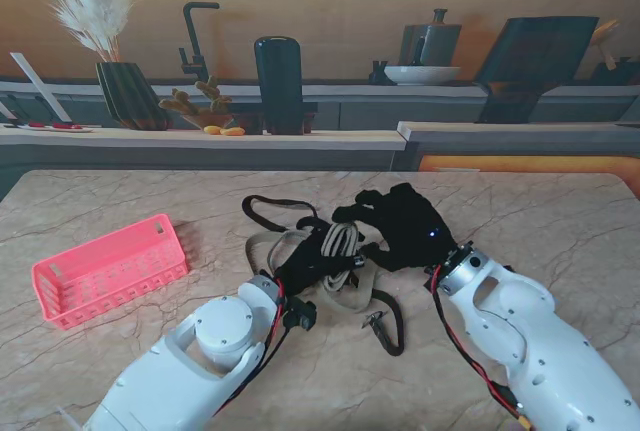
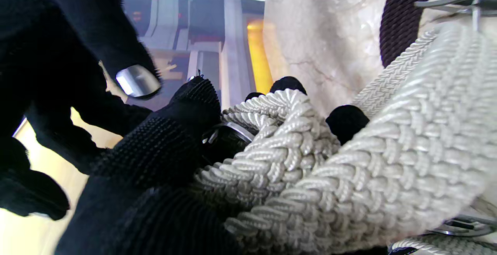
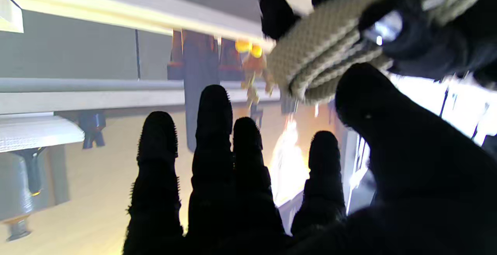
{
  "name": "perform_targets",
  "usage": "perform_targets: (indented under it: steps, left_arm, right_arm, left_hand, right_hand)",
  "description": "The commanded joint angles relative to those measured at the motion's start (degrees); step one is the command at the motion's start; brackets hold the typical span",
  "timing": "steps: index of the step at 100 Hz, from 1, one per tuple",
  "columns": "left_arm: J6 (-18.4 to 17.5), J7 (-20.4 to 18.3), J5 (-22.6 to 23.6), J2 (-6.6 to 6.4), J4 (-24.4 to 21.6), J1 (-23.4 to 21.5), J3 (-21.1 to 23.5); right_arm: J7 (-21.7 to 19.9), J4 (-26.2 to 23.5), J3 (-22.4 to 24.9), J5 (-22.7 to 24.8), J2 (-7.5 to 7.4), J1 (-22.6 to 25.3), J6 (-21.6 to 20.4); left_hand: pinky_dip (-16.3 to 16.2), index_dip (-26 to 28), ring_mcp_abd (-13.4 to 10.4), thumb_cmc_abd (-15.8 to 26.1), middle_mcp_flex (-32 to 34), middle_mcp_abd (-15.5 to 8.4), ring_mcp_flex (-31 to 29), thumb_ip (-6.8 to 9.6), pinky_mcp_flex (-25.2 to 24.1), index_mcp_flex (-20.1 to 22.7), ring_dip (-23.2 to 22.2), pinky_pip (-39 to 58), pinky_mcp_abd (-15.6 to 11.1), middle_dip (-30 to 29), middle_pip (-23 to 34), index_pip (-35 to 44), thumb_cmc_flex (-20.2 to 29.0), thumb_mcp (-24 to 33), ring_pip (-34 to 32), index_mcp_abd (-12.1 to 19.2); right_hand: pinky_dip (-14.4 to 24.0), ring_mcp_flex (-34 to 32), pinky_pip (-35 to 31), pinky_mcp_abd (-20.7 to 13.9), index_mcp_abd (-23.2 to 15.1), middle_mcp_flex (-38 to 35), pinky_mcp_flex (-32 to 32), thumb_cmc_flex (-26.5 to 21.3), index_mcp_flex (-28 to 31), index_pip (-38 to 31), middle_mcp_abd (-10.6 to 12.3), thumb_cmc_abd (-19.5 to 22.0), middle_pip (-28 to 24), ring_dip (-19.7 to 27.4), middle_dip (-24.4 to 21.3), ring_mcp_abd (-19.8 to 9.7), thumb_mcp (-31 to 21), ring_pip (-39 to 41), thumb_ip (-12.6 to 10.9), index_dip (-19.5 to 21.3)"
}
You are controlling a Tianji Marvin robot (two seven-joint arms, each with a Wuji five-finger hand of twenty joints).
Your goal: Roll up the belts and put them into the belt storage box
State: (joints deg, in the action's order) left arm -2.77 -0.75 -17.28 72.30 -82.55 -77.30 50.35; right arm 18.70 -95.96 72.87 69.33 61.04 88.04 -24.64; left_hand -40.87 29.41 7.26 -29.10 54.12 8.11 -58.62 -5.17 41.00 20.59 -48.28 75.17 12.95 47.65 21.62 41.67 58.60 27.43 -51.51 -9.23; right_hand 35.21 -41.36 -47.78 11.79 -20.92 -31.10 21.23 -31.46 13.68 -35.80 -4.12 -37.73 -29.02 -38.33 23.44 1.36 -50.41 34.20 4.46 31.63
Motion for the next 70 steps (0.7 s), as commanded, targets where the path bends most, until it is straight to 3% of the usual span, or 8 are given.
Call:
perform_targets:
  steps: [1,18,48,70]
  left_arm:
    - [0.2,-0.9,-0.1,-0.34,0.3,0.1,-0.2]
    - [0.8,-2.8,-0.8,-0.66,0.6,0.5,-0.3]
    - [1.1,-4.4,-1.2,-0.97,0.7,0.7,-0.5]
    - [1.0,-5.0,-1.6,-1.01,0.8,1.0,-0.9]
  right_arm:
    - [-1.0,-1.0,0.6,1.4,-1.4,0.1,-1.1]
    - [-5.2,-1.4,1.1,4.1,-2.43,-0.6,-3.7]
    - [-3.7,0.9,-2.4,7.8,-3.29,-4.0,-3.4]
    - [-3.9,3.6,-5.7,9.0,-3.77,-8.0,-3.9]
  left_hand:
    - [-1.1,0.7,-6.8,-0.3,2.6,-0.2,-4.4,2.07,1.4,2.6,-1.9,0.8,-1.0,-1.1,-0.8,3.6,1.7,2.7,-1.6,1.1]
    - [-1.2,-1.6,-6.8,-0.8,2.8,0.2,-4.6,2.14,1.4,3.2,-2.4,0.0,-0.7,-1.4,-1.2,-2.1,1.8,3.0,-0.5,0.7]
    - [-1.2,-3.8,-6.8,-0.8,2.3,0.4,-4.8,2.19,1.5,2.5,-2.6,-0.5,-0.7,-1.4,-1.3,-6.2,1.7,3.0,0.1,0.9]
    - [-1.3,-4.3,-6.7,-0.6,1.9,0.6,-4.8,2.22,1.6,2.4,-2.7,-0.6,-0.5,-1.5,-1.1,-6.9,1.5,3.0,0.2,0.9]
  right_hand:
    - [1.4,2.7,1.9,-1.4,-0.3,3.7,-0.8,-2.4,-3.8,1.4,0.3,0.3,2.5,1.1,-1.2,-0.8,-0.4,-2.2,-0.9,-0.9]
    - [1.7,3.5,2.9,-1.7,1.0,7.2,-1.2,-1.5,-6.9,3.0,-0.3,-0.9,4.8,2.3,-2.3,-0.8,-0.3,-4.9,-1.0,-2.0]
    - [2.8,4.4,3.7,-2.3,2.5,11.3,-1.5,1.4,-8.7,6.3,-1.9,-2.2,5.8,1.8,-2.8,-0.4,0.1,-4.6,-0.4,-3.7]
    - [3.3,4.1,3.6,-2.5,3.8,10.5,-1.2,0.7,-6.2,3.2,-1.6,0.5,4.4,1.3,-2.5,-0.8,0.0,-3.2,-0.4,-2.1]
